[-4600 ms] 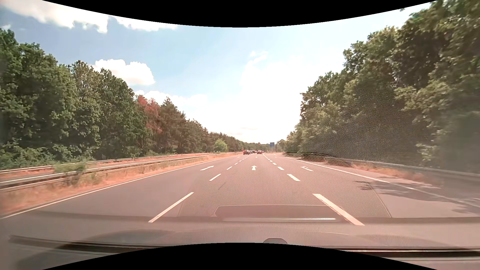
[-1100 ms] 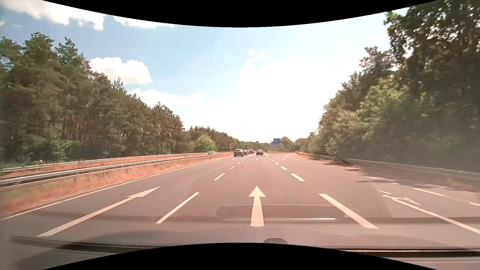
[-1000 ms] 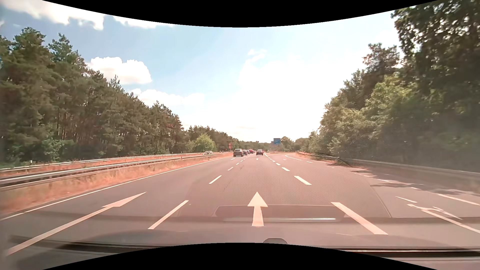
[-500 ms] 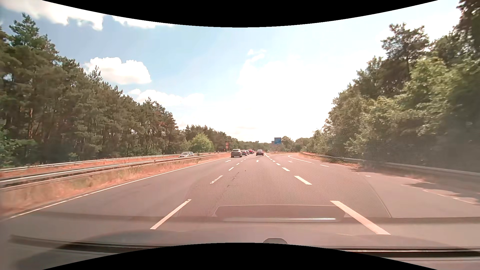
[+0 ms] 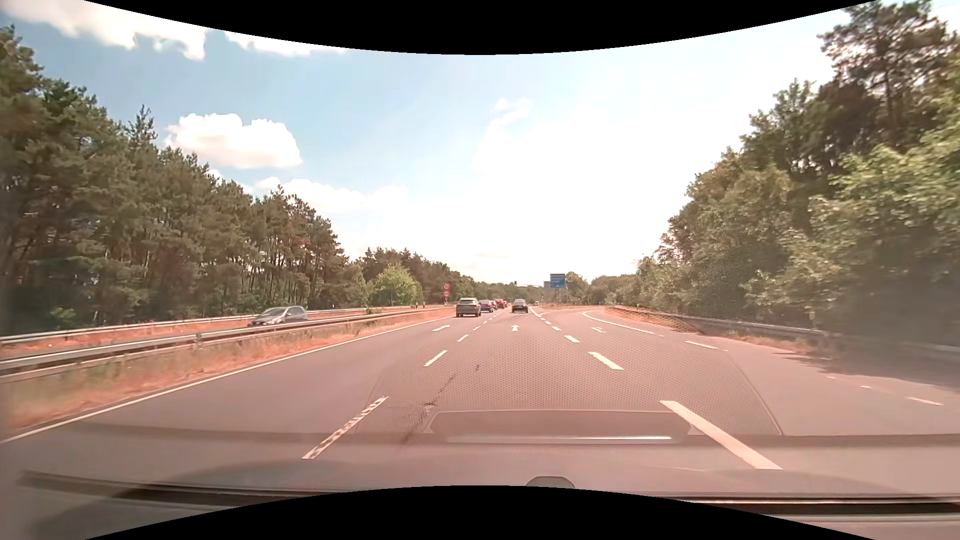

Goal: Follow the waypoints while adhering to traffic rules and regulations

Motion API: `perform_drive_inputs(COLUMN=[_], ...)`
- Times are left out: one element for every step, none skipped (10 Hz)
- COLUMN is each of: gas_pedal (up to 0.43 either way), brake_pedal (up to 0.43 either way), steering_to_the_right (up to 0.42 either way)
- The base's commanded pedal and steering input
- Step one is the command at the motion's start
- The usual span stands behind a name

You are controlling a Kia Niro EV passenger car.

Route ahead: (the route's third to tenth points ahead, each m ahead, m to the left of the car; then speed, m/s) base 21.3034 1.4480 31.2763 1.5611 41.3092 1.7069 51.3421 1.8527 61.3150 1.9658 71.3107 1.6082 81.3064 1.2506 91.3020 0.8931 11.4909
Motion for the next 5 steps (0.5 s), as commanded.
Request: perform_drive_inputs(gas_pedal=[0.000, 0.000, 0.000, 0.000, 0.000], brake_pedal=[0.098, 0.104, 0.116, 0.116, 0.116], steering_to_the_right=[-0.001, 0.000, 0.000, 0.000, 0.000])
